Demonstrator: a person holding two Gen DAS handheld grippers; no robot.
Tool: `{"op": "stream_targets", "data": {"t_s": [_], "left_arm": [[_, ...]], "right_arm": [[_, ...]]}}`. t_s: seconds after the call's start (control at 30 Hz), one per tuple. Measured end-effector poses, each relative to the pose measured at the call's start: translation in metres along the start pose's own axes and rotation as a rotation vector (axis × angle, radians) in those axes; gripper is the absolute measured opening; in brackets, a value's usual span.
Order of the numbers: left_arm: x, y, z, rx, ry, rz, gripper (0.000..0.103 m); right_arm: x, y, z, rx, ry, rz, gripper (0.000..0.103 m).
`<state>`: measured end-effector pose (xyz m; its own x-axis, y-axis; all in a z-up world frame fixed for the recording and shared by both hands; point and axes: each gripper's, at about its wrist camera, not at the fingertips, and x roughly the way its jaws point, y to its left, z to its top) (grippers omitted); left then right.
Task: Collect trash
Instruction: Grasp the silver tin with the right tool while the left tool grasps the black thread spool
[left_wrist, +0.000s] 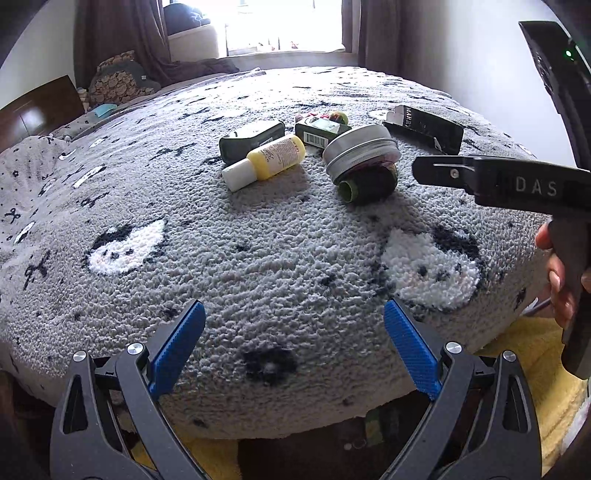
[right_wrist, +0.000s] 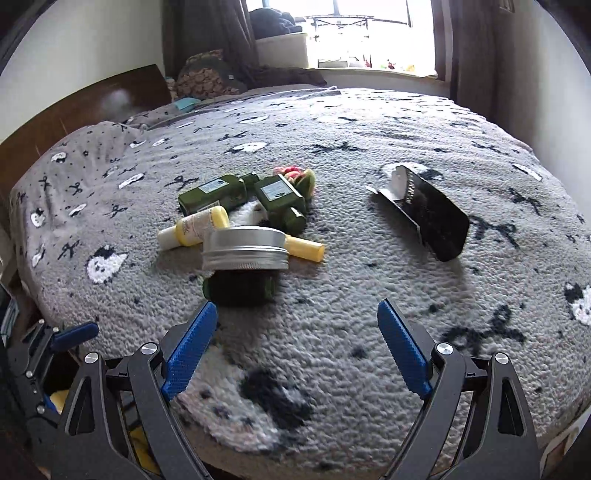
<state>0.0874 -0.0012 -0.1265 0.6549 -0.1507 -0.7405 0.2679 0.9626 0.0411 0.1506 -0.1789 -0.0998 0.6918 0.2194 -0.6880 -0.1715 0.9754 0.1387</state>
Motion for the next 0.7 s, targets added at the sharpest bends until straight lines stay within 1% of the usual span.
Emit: {"op": "stream_targets", "data": {"t_s": [0.17,0.3,0.4,0.43,0.47,0.57,0.7], "left_arm": [[0.003,0.008,0.003,-0.013,0.002,0.007,0.092],[0.005,0.012,0.007,-0.02,-0.001,0.004,0.092],[0.007,0.013,0.011,-0.024,-0.003,0.001,0.092],[0.008,0.013,0.012,-0.025,-0.003,0.0,0.092],[0.009,0.013,0.013,-0.026,-0.003,0.0,0.092],[0.012,0.011,0.016,-0.026,-0.002,-0.005,0.092],[0.019,0.005,0.022,-0.023,-0.001,-0.014,0.092]], "right_arm": [[0.021,0.022,0.015,-0.006,0.025,0.047,0.089],[0.047,0.035,0.026,-0.018,0.067,0.019,0.089],[0.067,0.035,0.03,-0.01,0.107,0.021,0.088],[0.071,0.035,0.031,-0.004,0.117,0.029,0.082],[0.075,0.034,0.031,0.0,0.123,0.036,0.071],[0.076,0.031,0.031,0.004,0.118,0.05,0.071],[0.057,0.021,0.034,0.017,0.068,0.062,0.071]]}}
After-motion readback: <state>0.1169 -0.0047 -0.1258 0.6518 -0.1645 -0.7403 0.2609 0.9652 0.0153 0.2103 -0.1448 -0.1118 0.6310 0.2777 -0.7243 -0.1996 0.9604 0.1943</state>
